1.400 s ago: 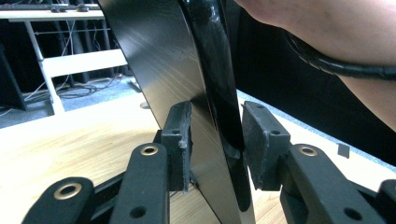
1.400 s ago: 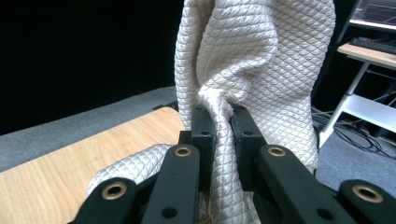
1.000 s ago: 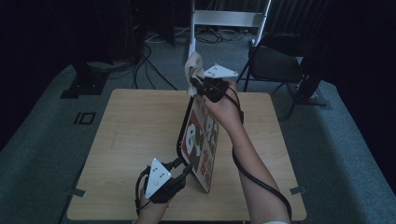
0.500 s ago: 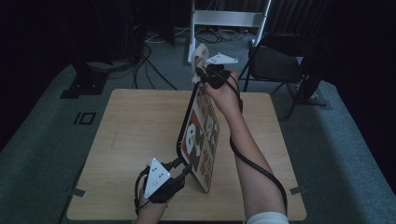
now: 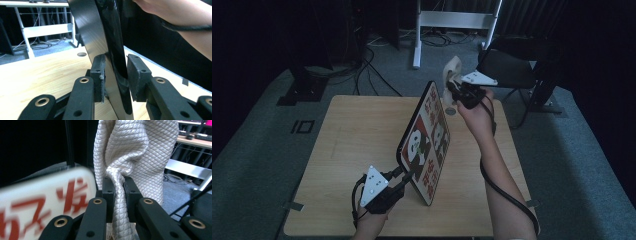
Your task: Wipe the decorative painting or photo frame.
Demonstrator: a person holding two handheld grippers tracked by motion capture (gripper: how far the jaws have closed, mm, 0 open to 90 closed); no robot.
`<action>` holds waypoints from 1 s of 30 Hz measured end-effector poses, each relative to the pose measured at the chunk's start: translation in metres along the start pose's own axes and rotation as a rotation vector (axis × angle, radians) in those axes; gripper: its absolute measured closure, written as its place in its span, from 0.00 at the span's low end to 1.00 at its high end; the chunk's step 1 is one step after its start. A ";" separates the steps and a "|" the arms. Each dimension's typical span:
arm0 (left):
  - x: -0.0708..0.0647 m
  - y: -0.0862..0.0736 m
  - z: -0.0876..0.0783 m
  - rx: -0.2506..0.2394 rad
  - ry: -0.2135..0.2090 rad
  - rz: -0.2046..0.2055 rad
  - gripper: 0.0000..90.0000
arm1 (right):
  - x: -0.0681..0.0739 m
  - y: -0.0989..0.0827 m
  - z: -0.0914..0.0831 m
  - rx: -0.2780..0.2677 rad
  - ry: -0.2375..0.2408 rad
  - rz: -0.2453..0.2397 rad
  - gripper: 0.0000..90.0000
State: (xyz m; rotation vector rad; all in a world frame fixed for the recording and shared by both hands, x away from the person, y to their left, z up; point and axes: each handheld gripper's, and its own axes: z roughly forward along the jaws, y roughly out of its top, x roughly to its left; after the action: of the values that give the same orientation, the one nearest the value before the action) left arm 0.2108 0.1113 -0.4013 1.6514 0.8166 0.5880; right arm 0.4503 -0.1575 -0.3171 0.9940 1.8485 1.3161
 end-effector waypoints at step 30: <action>0.070 0.001 -0.004 -0.012 -0.090 0.003 0.83 | -0.027 -0.077 -0.099 -0.070 -0.089 0.036 0.91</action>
State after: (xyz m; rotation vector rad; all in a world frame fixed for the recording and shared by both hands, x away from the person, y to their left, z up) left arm 0.2525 0.1675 -0.4022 1.6564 0.7435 0.5158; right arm 0.3643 -0.2426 -0.3600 1.0363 1.7138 1.3277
